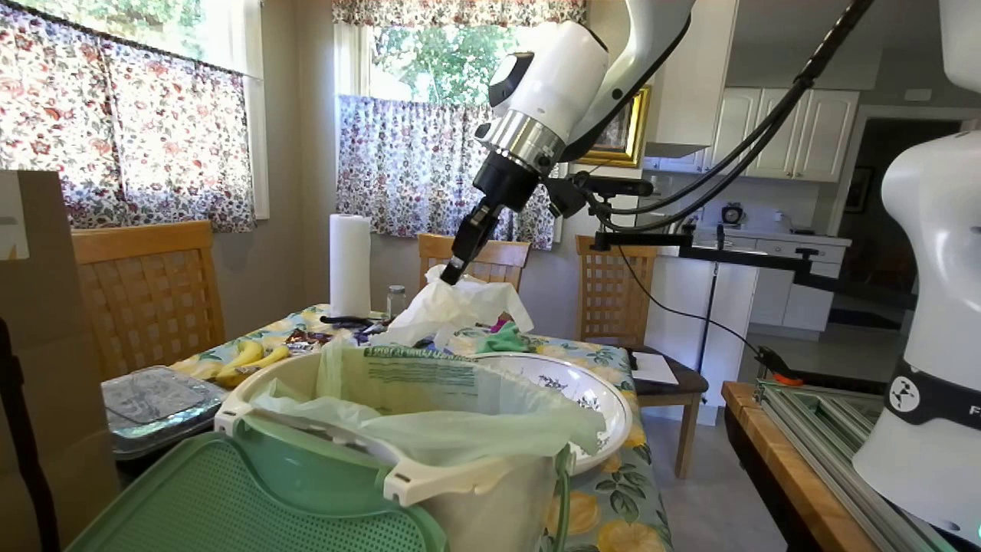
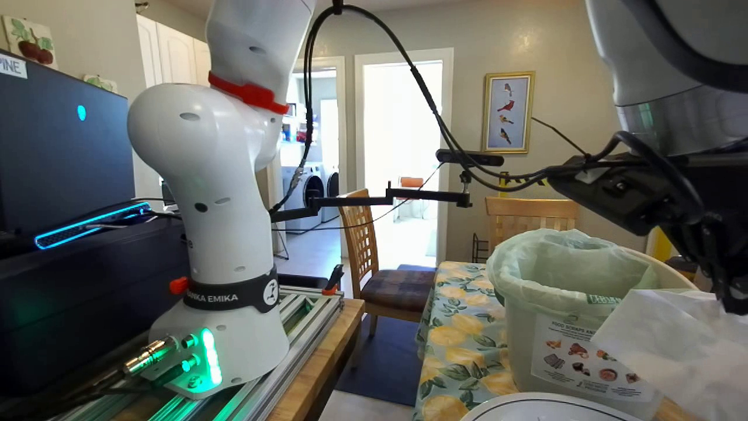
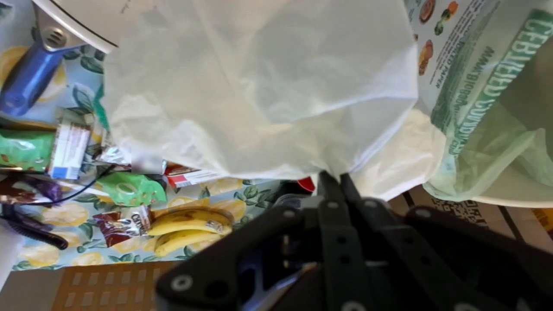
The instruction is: Use the white napkin to wipe the white bowl then throw it in the bin.
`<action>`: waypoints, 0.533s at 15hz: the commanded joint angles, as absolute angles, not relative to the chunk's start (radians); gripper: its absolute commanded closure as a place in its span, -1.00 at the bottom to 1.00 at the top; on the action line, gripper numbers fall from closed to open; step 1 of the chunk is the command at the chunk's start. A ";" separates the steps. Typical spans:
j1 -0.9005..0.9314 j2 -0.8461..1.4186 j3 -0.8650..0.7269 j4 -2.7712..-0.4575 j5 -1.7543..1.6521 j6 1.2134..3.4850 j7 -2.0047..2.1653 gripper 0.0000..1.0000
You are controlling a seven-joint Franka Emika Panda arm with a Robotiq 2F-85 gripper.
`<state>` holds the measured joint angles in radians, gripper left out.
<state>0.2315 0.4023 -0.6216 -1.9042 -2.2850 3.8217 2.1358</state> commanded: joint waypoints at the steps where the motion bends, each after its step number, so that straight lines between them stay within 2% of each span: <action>1: 0.206 0.385 -0.574 -1.921 -2.230 3.856 2.085 0.99; 4: 0.140 0.376 -0.462 -1.912 -2.241 3.859 2.108 0.99; 5: 0.177 0.385 -0.496 -1.913 -2.211 3.873 2.089 0.99; 8: 0.170 0.385 -0.466 -1.908 -2.204 3.879 2.092 0.99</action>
